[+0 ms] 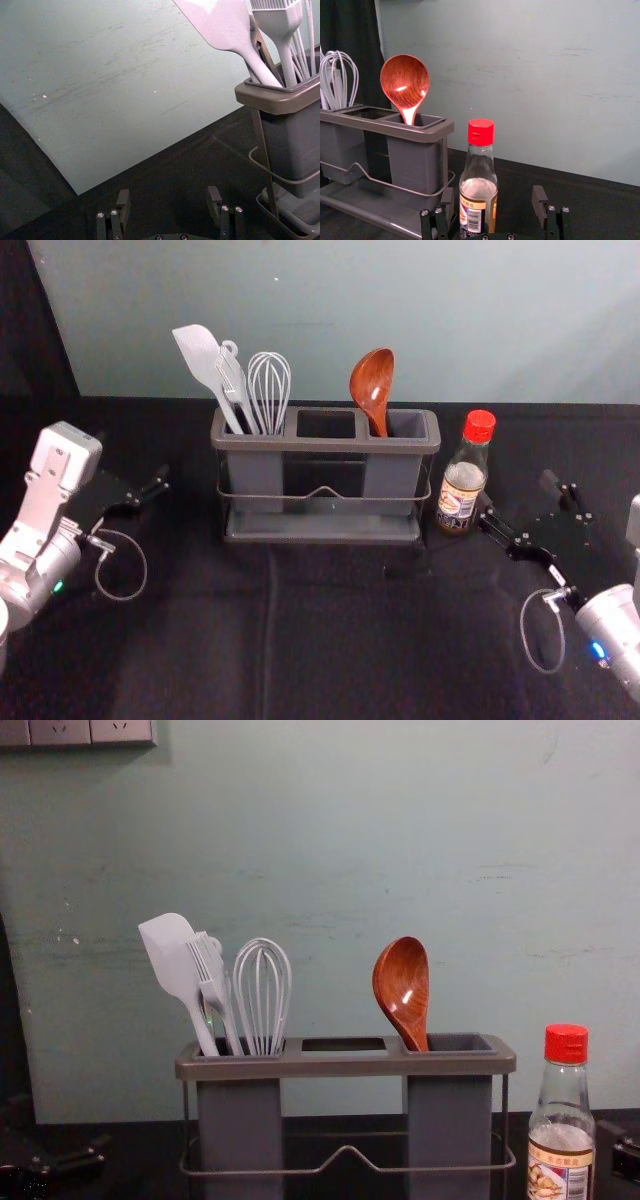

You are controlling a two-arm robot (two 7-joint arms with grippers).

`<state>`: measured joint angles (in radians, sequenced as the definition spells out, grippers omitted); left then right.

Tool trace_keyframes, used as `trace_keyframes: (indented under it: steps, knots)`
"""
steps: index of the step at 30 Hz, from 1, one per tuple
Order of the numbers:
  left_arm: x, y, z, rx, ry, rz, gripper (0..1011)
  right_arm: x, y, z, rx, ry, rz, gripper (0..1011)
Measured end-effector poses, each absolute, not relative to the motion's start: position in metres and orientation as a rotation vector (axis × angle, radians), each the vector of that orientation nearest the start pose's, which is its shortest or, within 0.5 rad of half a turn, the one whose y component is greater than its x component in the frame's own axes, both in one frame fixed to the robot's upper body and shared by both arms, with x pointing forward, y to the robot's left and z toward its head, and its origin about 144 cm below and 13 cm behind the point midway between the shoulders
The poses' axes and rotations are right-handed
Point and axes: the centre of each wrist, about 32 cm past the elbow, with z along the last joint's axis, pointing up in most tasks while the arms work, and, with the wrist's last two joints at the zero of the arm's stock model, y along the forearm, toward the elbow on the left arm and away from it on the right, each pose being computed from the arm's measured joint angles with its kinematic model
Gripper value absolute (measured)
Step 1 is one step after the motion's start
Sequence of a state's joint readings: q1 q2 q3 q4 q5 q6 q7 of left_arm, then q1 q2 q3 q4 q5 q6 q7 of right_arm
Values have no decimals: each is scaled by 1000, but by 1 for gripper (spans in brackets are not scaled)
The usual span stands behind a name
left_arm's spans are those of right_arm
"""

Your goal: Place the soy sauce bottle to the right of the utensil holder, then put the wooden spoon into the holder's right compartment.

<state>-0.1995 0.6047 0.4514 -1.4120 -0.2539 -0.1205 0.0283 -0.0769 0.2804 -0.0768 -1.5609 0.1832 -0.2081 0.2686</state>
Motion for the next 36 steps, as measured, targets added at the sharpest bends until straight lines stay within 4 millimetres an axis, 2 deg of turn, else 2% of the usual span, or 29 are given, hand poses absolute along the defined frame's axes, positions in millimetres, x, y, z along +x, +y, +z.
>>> trace_keyframes:
  steps: [36]
  knots:
    - [489, 310, 1140, 304, -285, 1248, 1005, 434, -286, 1122, -6, -144, -1215, 1000]
